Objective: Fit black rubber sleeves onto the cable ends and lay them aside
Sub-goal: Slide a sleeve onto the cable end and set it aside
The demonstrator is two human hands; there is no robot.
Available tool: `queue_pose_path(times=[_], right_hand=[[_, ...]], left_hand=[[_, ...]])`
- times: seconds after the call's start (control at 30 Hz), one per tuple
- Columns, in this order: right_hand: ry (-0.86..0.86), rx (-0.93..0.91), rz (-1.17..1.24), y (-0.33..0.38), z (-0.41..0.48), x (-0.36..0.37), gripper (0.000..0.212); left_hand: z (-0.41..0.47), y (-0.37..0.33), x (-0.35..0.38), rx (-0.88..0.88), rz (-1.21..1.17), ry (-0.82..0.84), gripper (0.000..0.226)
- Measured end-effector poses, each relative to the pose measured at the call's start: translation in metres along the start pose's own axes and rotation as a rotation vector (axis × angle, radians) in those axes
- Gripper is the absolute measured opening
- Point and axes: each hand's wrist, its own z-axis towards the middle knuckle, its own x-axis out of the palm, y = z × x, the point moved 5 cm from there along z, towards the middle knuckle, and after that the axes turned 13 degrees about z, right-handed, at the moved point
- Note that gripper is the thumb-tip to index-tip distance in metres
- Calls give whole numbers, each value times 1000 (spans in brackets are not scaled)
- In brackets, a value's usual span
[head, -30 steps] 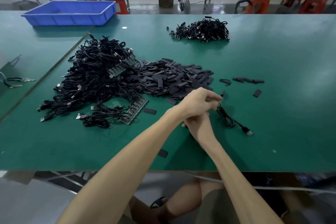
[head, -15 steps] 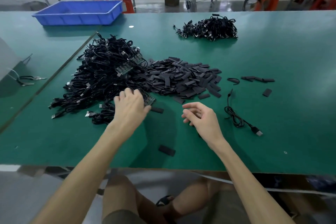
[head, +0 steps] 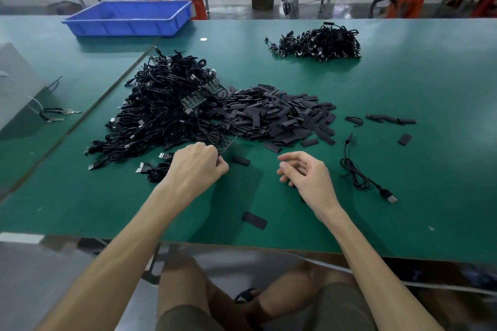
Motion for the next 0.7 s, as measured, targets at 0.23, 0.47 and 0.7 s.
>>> queue_pose_path(times=[0.23,0.47,0.7], right_hand=[[-7,-102,-104,5,-1,5,18],[193,-222,-330,28,14,55,41],[122,-164,-296,26,25,83,9]], left_hand=[[-11,14,-2,59,-342,4,27],[-20,25,-1,195,-385,19,34],[-30,24,-7,85,-358,-118,22]])
